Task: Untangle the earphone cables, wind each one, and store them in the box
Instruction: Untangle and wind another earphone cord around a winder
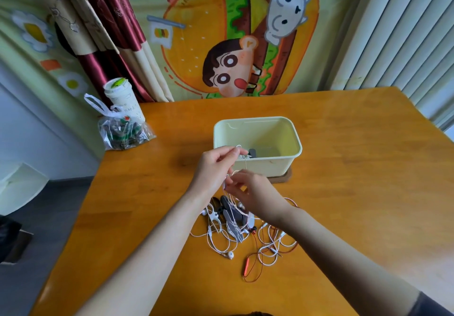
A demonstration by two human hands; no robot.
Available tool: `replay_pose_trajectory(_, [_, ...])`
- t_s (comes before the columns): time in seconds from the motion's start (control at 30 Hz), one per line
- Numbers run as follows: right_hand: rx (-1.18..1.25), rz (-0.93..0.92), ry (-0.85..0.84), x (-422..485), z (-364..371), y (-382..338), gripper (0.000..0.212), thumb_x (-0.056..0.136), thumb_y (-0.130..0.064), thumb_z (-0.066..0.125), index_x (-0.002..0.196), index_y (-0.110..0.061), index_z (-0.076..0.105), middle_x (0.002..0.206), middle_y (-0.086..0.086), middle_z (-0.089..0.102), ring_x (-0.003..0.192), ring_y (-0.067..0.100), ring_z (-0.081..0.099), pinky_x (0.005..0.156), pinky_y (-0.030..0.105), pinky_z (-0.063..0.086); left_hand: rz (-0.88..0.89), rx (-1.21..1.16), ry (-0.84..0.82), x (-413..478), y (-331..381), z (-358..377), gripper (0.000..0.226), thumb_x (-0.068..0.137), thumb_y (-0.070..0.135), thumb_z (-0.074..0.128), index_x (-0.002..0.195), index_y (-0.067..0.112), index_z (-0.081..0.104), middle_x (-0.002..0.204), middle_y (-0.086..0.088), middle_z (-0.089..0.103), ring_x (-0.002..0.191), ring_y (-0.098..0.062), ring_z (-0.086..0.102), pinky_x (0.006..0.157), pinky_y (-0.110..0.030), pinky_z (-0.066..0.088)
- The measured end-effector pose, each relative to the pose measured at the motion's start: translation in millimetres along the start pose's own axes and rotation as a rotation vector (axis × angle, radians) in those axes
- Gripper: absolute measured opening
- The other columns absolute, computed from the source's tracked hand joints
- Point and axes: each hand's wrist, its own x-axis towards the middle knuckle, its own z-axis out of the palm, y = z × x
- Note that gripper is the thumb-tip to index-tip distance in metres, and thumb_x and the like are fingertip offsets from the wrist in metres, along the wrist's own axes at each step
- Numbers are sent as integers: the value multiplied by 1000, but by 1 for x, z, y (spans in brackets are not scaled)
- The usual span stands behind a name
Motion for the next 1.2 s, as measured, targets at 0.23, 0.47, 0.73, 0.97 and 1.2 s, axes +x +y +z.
replay_pose_trajectory(0.23, [195, 129, 209, 13, -22, -8, 13, 100, -16, 39, 91, -11, 46, 69, 1, 62, 56, 4, 58, 51, 11, 39, -100, 3, -107, -4, 2, -10, 16, 99, 29, 46, 102, 24, 61, 82, -11, 45, 71, -20, 47, 52, -19, 42])
replay_pose_trajectory(0.47, [143, 76, 479, 45, -68, -9, 13, 99, -17, 43, 92, -11, 50, 72, -5, 54, 63, 14, 56, 62, 33, 48, -135, 66, -280, -10, -9, -10, 35, 103, 17, 36, 79, 9, 61, 69, -5, 57, 65, -12, 57, 62, -16, 47])
replay_pose_trajectory(0.73, [-81, -50, 432, 22, -22, -1, 24, 82, 11, 53, 105, 4, 53, 100, 14, 54, 89, 25, 53, 82, 39, 47, -95, -174, 24, 1, 4, -9, 32, 103, 19, 39, 88, 10, 66, 69, -7, 56, 63, -14, 63, 63, -21, 54])
replay_pose_trajectory(0.97, [142, 137, -101, 6, 7, 1, 22, 99, -22, 45, 95, -11, 63, 87, -1, 67, 81, 15, 62, 74, 26, 47, -29, -308, 183, 7, 10, -12, 31, 103, 19, 38, 91, 8, 65, 65, -5, 55, 64, -16, 60, 65, -28, 57])
replay_pose_trajectory(1.2, [60, 276, 54, 11, -20, 34, 24, 98, -14, 45, 81, -13, 61, 69, 1, 60, 69, 23, 60, 64, 27, 44, -76, 73, 391, 12, -37, -51, 33, 102, 22, 39, 82, 16, 65, 78, -4, 62, 74, -18, 59, 66, -28, 52])
